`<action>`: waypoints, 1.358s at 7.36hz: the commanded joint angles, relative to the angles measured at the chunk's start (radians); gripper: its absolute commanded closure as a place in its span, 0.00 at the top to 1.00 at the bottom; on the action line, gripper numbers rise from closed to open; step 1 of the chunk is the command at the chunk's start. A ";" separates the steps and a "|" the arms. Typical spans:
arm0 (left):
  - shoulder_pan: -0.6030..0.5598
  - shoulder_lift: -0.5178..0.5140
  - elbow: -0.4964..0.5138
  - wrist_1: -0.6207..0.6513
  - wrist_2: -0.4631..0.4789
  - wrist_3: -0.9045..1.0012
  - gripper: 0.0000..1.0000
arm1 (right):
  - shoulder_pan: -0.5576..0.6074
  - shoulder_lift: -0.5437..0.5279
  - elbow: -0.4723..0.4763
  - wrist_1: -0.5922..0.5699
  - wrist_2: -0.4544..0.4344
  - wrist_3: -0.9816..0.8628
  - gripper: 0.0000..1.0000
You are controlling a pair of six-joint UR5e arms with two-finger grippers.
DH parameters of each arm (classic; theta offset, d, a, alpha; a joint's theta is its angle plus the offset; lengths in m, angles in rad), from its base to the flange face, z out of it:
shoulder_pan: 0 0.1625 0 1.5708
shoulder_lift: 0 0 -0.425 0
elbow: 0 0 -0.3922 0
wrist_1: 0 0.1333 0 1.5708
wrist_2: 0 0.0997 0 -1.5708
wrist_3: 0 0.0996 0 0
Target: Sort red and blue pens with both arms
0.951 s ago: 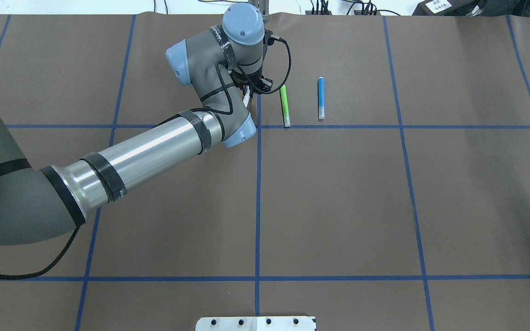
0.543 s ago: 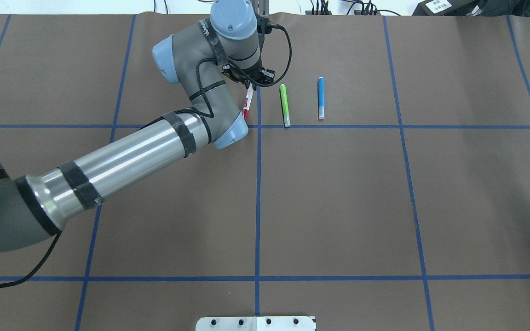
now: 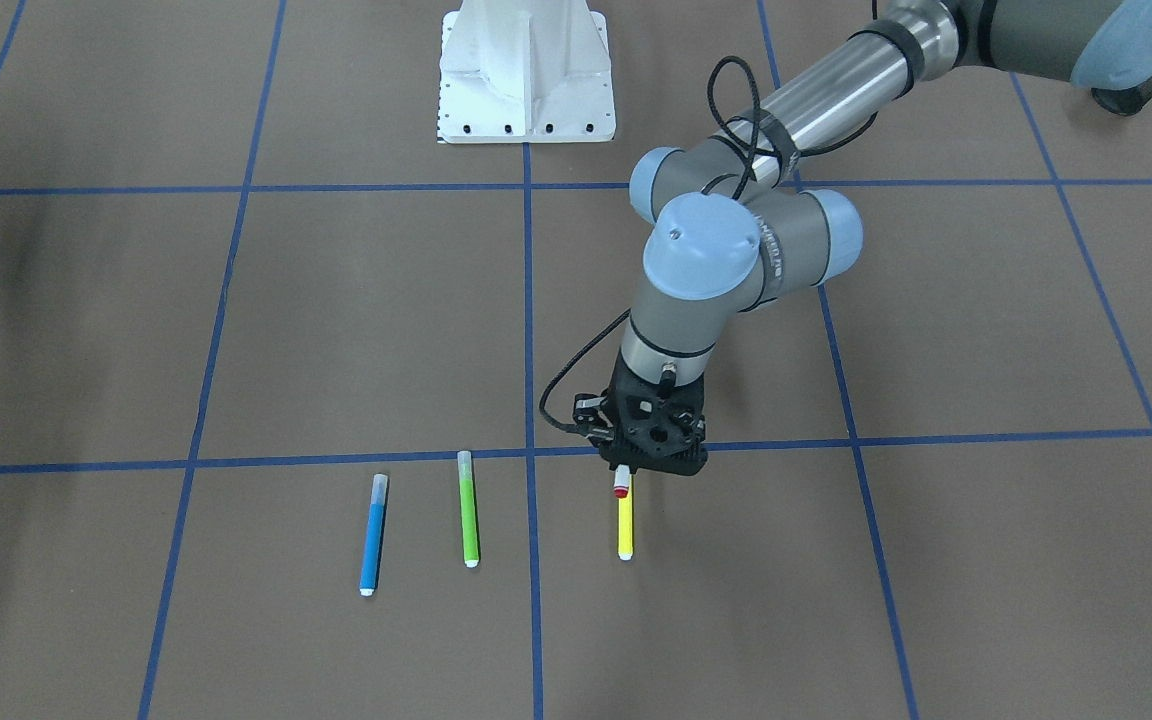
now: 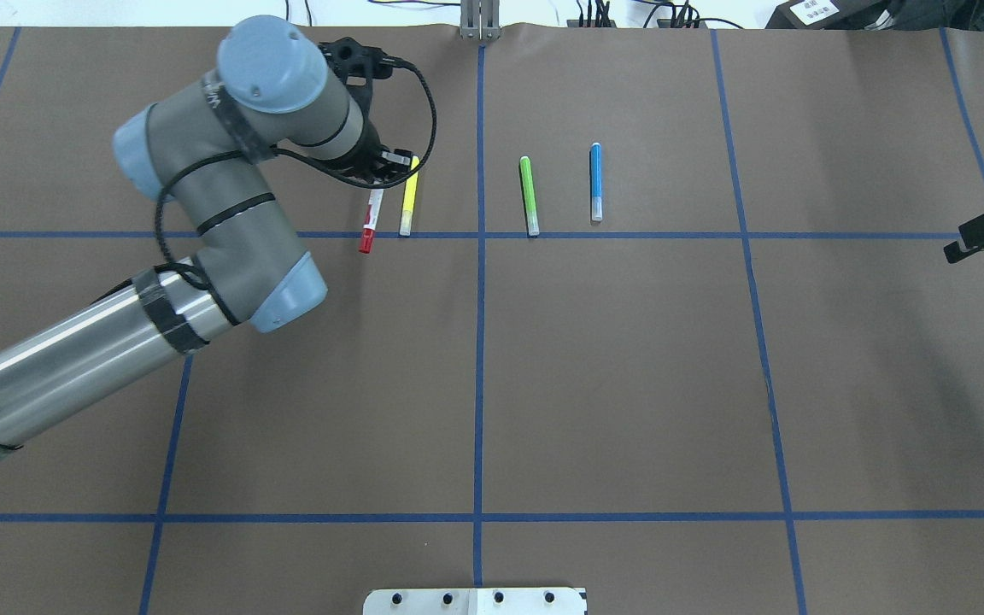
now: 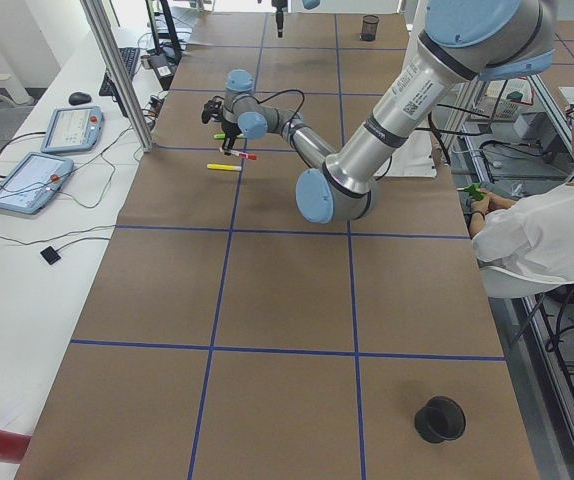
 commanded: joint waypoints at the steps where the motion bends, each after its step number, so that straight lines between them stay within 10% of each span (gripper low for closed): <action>1: -0.044 0.322 -0.310 0.007 0.001 0.003 0.00 | -0.067 0.068 0.000 0.001 -0.007 0.133 1.00; 4: -0.215 0.560 -0.432 -0.049 -0.007 0.114 0.00 | -0.101 0.076 0.003 0.024 -0.046 0.173 1.00; 6: -0.374 0.525 -0.278 -0.063 -0.251 0.132 0.00 | -0.106 0.076 0.008 0.030 -0.048 0.197 1.00; 10: -0.532 0.794 -0.245 -0.456 -0.260 0.328 0.00 | -0.113 0.078 0.014 0.030 -0.051 0.198 1.00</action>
